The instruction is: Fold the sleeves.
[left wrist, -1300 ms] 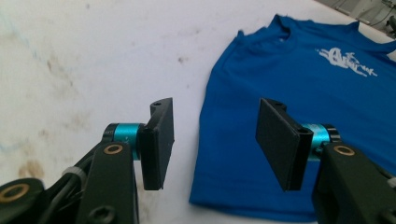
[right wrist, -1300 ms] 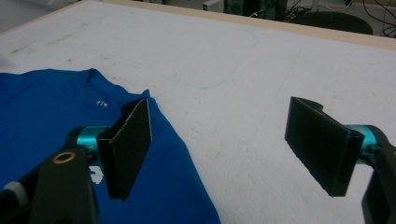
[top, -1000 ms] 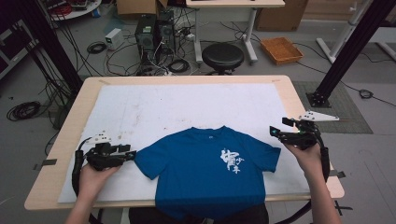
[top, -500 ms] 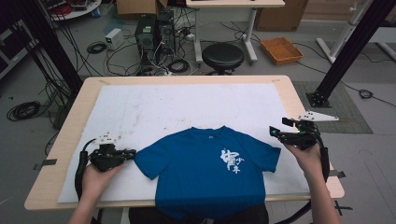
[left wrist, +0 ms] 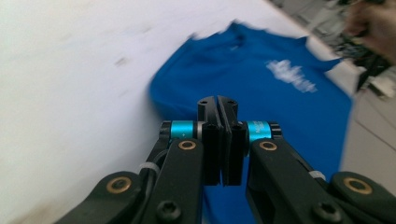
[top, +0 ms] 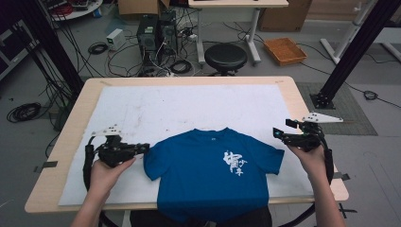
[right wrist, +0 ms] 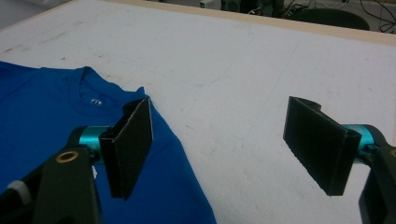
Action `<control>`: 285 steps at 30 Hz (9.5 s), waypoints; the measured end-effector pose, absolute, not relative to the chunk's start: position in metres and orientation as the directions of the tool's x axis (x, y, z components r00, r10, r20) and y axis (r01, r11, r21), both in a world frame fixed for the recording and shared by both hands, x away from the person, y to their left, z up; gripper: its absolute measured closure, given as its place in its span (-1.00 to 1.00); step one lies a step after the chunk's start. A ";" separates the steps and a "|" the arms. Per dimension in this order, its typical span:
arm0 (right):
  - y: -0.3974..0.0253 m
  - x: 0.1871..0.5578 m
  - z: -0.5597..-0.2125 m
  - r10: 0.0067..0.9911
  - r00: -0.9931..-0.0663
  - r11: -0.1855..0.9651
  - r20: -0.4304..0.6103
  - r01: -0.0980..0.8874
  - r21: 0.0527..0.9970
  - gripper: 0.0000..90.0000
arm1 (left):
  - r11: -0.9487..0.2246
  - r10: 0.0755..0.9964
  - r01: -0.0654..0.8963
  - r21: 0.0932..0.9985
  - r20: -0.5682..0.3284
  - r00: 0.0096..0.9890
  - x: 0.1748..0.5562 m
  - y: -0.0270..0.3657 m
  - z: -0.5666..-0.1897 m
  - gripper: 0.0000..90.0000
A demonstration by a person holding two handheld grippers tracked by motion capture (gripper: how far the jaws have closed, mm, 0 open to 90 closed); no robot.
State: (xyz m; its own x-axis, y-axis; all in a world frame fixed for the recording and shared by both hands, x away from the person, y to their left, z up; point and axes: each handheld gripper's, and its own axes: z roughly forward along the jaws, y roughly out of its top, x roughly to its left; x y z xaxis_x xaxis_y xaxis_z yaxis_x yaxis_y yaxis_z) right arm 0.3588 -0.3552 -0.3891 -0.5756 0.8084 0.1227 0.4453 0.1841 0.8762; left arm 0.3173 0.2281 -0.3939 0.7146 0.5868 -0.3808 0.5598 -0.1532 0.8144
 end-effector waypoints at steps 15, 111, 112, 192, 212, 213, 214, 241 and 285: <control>-0.360 0.359 -0.389 0.814 -0.568 0.176 0.123 0.443 0.879 -0.47 | -0.242 0.495 0.605 0.759 -0.439 0.749 0.348 0.101 -0.405 0.96; -0.244 0.265 -0.420 0.722 -0.692 0.477 0.001 0.499 0.723 1.00 | -0.262 0.671 0.439 0.860 -0.164 0.723 0.313 0.191 -0.429 0.13; -0.245 0.264 -0.419 0.722 -0.692 0.471 0.002 0.493 0.731 1.00 | -0.255 0.672 0.440 0.861 -0.169 0.721 0.313 0.192 -0.428 0.13; -0.210 0.277 -0.424 0.455 -0.890 0.612 0.028 0.336 0.715 0.87 | -0.254 0.663 0.467 0.847 -0.199 0.722 0.315 0.187 -0.434 0.08; -0.209 0.311 -0.406 0.620 -0.785 0.466 0.002 0.370 0.803 0.41 | -0.449 0.559 0.376 0.810 -0.074 0.826 0.269 0.124 -0.429 0.20; -0.209 0.312 -0.406 0.621 -0.784 0.465 0.004 0.373 0.803 0.41 | -0.469 0.559 0.364 0.805 -0.050 0.828 0.265 0.120 -0.430 0.22; -0.209 0.313 -0.407 0.623 -0.782 0.462 0.010 0.378 0.802 0.41 | -0.491 0.560 0.355 0.795 -0.024 0.828 0.263 0.116 -0.432 0.23; -0.230 0.309 -0.405 0.660 -0.751 0.424 0.004 0.376 0.824 0.45 | -0.535 0.581 0.359 0.765 0.024 0.814 0.260 0.104 -0.446 0.68; -0.262 0.318 -0.406 0.726 -0.688 0.369 0.021 0.415 0.832 0.41 | -0.213 0.655 0.241 0.947 -0.044 0.754 0.316 0.181 -0.406 0.10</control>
State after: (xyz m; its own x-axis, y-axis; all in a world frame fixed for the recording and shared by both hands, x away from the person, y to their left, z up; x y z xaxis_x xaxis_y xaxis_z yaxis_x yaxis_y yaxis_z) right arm 0.3182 -0.2619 -0.4055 -0.6878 0.7256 0.0210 0.4145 0.3688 0.8320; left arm 0.3159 0.1808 -0.4055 0.7545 0.6548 -0.0443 0.2408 -0.2133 0.9469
